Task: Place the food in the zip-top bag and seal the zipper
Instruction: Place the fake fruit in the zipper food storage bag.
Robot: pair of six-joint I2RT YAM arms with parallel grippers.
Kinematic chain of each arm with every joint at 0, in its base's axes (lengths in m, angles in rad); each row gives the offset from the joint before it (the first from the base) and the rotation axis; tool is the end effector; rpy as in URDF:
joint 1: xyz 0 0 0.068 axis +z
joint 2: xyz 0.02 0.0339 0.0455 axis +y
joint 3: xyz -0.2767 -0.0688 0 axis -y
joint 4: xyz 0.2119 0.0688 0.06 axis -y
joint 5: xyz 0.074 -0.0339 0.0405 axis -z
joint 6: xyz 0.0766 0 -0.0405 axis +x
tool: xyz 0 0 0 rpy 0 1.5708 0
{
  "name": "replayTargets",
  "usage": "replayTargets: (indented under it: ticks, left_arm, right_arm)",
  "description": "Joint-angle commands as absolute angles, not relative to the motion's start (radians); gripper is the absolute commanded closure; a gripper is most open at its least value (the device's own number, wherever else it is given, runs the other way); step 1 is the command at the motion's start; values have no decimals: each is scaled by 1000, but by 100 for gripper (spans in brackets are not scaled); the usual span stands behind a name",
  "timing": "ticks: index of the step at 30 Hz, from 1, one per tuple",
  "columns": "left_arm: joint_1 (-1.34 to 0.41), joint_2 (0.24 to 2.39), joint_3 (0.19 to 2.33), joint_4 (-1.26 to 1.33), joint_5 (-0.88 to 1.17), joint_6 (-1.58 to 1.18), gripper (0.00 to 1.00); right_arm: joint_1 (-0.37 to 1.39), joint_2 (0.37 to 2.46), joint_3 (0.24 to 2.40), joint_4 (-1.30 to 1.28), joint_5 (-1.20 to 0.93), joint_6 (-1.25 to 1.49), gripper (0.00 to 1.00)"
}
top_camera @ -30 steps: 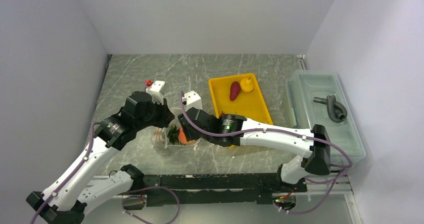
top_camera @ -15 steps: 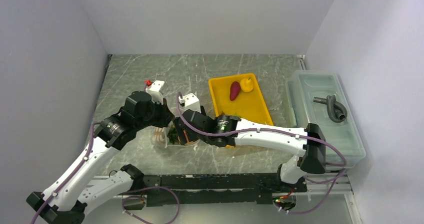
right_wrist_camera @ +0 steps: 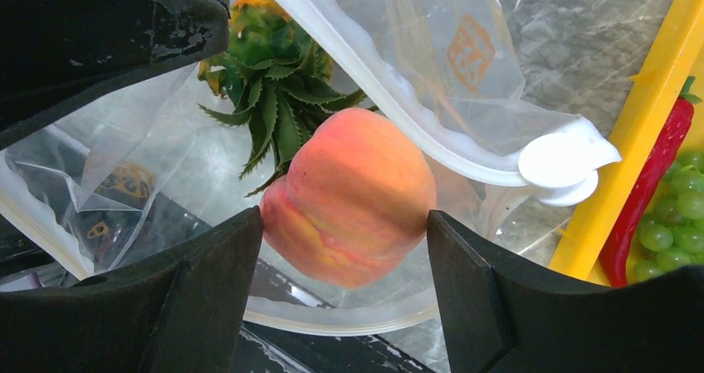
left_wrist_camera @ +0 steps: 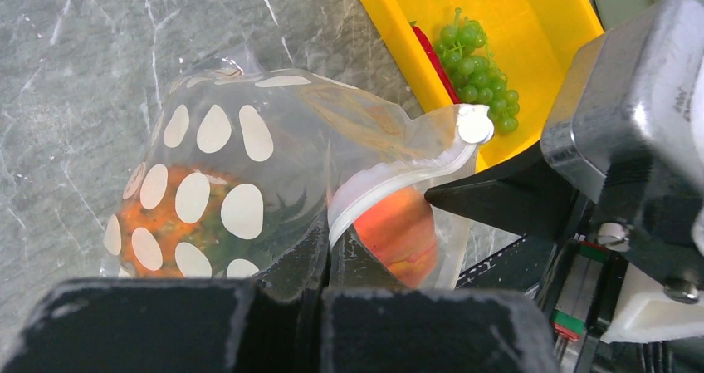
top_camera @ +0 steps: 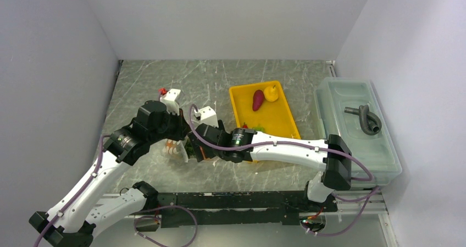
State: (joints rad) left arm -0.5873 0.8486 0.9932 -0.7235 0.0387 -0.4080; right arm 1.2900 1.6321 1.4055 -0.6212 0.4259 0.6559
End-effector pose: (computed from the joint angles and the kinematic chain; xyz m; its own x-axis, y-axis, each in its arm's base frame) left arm 0.1350 -0.0934 0.3287 -0.6484 -0.0446 -0.7600 0.3523 0.8674 -0.3516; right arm 0.1280 0.3295 0.2927 -0.6521 -0.2569 -0.7133 -0.5067 0.8475 0.1580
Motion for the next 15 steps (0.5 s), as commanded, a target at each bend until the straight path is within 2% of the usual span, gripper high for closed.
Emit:
replayTargets:
  ticks: [1,3,9,13,15]
  left_arm:
    - [-581,841,1000,-693,59,-399,100]
    - [-581,842,1000,-693,60,-398,100]
    - [-581,844,1000,-692,62,-397,100]
    - [-580,844,1000,-693,60,-397,100]
    - [-580,844,1000,-694,60,-396,100]
  right_arm:
    - [1287,1640,1426,-615,435,673,21]
    - [1287,1644,1427,-615,433,676,16]
    - [1283,1665,1425,-608,423,683,10]
    - [1281,1667,1422,-595,418,679,11]
    - [1279,1666,1422,-593,419,677,15]
